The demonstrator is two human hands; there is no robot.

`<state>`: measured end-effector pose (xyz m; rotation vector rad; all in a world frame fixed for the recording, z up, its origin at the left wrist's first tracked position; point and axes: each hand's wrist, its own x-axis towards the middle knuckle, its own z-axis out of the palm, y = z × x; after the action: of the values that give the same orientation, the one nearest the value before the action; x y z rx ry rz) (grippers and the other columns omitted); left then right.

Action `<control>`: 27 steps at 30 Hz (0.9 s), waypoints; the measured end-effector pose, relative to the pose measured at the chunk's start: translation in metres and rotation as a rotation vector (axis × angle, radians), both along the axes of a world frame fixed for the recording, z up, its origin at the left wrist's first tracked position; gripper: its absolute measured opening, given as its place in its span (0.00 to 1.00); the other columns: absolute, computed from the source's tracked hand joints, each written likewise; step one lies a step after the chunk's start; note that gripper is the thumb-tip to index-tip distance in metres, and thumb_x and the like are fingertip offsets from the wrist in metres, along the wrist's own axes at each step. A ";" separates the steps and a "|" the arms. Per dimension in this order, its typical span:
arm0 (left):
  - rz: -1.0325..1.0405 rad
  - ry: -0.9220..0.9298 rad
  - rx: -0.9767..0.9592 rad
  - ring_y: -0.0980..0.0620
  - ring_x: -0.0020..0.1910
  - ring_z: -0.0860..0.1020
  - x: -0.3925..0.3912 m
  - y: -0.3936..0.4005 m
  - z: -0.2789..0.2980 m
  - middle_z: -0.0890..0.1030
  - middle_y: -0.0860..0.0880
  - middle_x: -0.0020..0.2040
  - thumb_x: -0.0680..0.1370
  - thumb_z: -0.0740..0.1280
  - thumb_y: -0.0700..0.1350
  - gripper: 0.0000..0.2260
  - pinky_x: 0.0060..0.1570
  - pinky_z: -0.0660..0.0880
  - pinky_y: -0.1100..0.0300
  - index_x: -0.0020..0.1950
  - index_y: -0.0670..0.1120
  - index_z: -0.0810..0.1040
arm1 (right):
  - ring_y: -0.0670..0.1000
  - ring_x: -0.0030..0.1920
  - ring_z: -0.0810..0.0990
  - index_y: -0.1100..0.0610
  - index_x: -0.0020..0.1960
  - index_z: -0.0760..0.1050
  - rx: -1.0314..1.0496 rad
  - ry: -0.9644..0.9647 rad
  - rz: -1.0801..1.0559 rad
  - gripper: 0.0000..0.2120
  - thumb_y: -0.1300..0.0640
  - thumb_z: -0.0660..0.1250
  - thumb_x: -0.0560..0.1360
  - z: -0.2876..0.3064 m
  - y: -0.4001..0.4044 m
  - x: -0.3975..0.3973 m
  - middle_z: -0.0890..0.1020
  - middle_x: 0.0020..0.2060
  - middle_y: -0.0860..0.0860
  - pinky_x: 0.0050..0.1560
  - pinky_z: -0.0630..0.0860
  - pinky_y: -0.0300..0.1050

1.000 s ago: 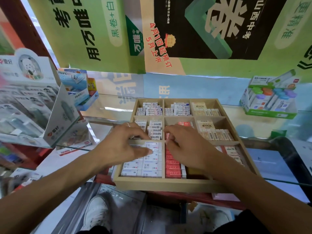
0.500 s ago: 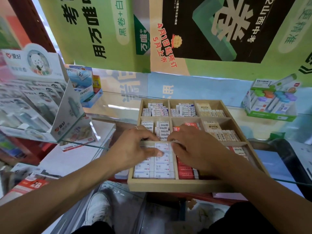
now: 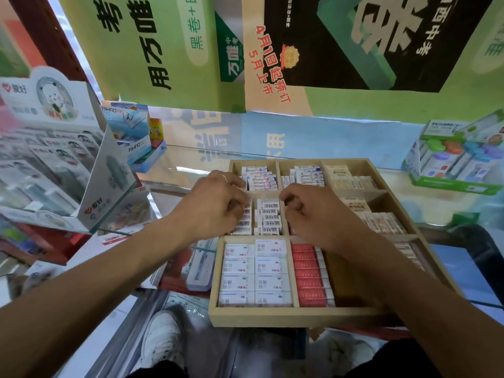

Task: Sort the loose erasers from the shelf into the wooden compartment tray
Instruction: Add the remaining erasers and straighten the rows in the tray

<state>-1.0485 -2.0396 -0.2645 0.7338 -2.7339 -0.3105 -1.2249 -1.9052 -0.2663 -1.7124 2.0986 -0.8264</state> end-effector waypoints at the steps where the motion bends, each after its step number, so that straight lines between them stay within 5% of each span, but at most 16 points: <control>1: -0.012 -0.018 -0.005 0.44 0.59 0.77 -0.002 -0.001 0.000 0.82 0.45 0.57 0.68 0.61 0.45 0.16 0.60 0.74 0.50 0.47 0.50 0.86 | 0.44 0.38 0.81 0.50 0.57 0.75 -0.014 -0.023 -0.002 0.10 0.57 0.60 0.78 -0.003 0.000 0.000 0.82 0.42 0.45 0.41 0.80 0.46; 7: -0.102 -0.079 -0.121 0.45 0.62 0.77 0.000 0.008 -0.004 0.81 0.42 0.59 0.68 0.57 0.48 0.18 0.61 0.74 0.51 0.47 0.49 0.86 | 0.45 0.42 0.78 0.52 0.60 0.74 -0.065 0.000 0.013 0.12 0.58 0.60 0.78 -0.012 -0.002 -0.001 0.79 0.44 0.46 0.46 0.78 0.48; 13: -0.099 -0.035 -0.090 0.45 0.64 0.74 -0.001 0.005 -0.006 0.77 0.46 0.65 0.70 0.59 0.43 0.23 0.65 0.70 0.52 0.62 0.51 0.80 | 0.43 0.43 0.77 0.50 0.62 0.74 -0.072 0.021 0.025 0.13 0.57 0.59 0.79 -0.013 0.000 -0.004 0.76 0.47 0.45 0.48 0.77 0.45; 21: -0.404 -0.091 -0.275 0.48 0.55 0.79 -0.028 -0.008 -0.003 0.83 0.56 0.56 0.67 0.54 0.40 0.25 0.52 0.76 0.49 0.56 0.51 0.84 | 0.46 0.47 0.75 0.51 0.62 0.74 -0.060 0.028 0.026 0.14 0.58 0.59 0.78 -0.012 0.003 -0.003 0.76 0.48 0.48 0.50 0.74 0.45; 27: -0.399 -0.120 -0.294 0.48 0.56 0.76 -0.029 -0.016 -0.003 0.84 0.59 0.53 0.60 0.59 0.38 0.28 0.59 0.60 0.58 0.55 0.53 0.84 | 0.45 0.49 0.74 0.49 0.64 0.71 -0.042 0.076 0.019 0.16 0.59 0.59 0.77 -0.014 0.003 -0.002 0.75 0.51 0.47 0.51 0.75 0.45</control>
<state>-1.0771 -2.0553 -0.2680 0.1311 -2.9352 0.0592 -1.2265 -1.9027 -0.2803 -1.8097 2.1247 -0.8169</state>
